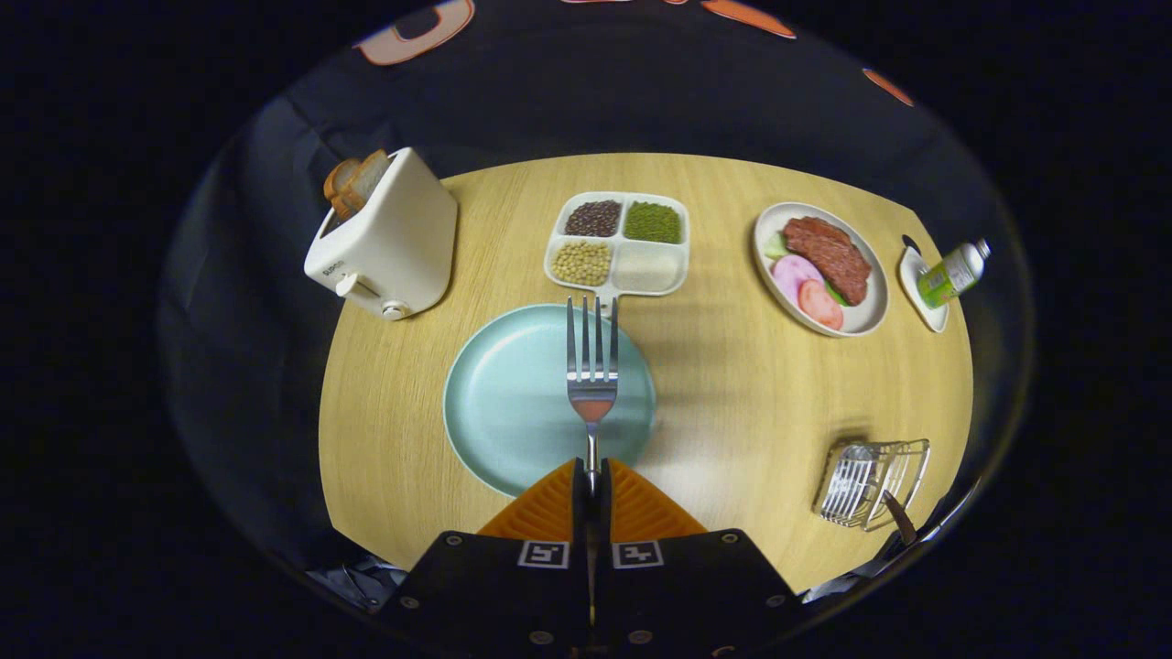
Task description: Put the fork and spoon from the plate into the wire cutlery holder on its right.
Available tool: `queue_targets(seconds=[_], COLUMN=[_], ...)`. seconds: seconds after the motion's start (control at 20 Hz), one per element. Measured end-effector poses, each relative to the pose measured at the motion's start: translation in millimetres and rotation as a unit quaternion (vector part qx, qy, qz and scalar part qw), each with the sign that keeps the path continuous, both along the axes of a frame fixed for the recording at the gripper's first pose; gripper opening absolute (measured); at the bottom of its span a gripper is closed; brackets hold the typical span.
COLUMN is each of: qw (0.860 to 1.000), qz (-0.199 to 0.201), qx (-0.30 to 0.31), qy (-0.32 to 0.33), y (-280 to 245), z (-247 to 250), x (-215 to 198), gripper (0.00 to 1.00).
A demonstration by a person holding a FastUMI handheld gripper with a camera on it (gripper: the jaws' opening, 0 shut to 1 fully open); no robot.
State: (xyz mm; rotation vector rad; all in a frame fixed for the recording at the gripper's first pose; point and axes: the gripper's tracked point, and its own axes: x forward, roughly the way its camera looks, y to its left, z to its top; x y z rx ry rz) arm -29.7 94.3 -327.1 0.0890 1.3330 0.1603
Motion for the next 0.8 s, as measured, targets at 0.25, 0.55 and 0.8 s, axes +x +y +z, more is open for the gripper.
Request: queue_targets(seconds=[0.25,0.55,0.8], qw=[0.998,0.993,0.991], qz=[-0.059,-0.101,-0.104], qx=[-0.033,-0.060,-0.069], qy=[0.006,0.020,0.041], y=[-109.3,-194.4,-224.1], z=[11.6,17.8,6.3], x=[-40.0,-73.8,-87.7], gripper=[0.03,0.03,0.03])
